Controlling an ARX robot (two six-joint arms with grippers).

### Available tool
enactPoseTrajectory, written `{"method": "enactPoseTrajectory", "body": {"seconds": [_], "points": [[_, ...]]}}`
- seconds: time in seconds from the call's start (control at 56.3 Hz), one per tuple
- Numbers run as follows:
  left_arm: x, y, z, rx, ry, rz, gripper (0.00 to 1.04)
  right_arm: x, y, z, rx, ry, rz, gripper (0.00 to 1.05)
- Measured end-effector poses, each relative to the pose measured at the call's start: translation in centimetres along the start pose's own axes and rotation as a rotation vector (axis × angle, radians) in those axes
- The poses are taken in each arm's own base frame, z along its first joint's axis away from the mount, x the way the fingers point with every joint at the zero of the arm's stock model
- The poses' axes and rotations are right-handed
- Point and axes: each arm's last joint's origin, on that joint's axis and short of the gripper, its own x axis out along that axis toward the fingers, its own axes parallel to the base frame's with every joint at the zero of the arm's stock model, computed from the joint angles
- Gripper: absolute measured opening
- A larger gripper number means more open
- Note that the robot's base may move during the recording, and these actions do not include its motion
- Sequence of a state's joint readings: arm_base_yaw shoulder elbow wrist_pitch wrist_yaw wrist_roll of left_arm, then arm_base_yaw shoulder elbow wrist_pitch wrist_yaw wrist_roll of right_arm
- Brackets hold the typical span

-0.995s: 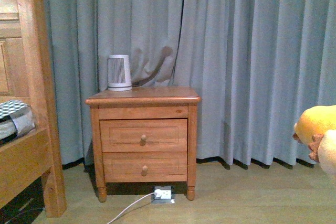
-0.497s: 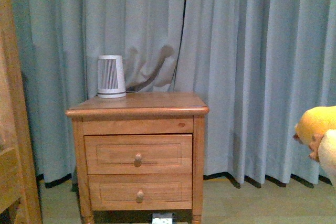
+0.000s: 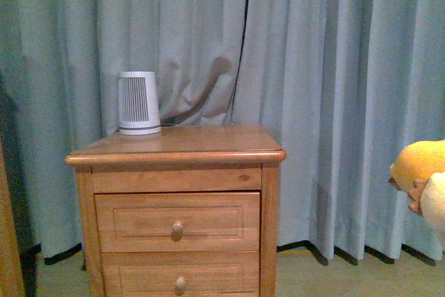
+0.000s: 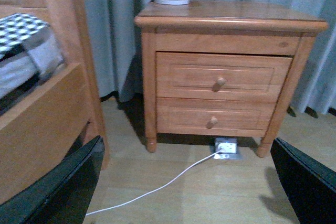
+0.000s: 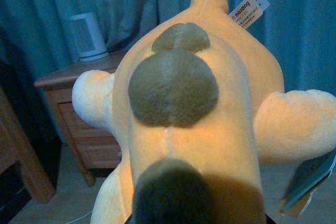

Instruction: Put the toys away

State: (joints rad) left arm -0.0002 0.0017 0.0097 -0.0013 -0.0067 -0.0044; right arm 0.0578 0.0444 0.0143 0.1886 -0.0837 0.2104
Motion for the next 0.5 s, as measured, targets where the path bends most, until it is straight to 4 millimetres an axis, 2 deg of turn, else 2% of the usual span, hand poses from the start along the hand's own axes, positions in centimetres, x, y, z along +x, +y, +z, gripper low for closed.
{"method": "enactPoseTrajectory", "body": {"seconds": [0.497], "points": [[0.00, -0.03, -0.01, 0.000, 0.001, -0.005, 0.98, -0.01, -0.05, 0.02, -0.001, -0.004, -0.013, 0.07]]}}
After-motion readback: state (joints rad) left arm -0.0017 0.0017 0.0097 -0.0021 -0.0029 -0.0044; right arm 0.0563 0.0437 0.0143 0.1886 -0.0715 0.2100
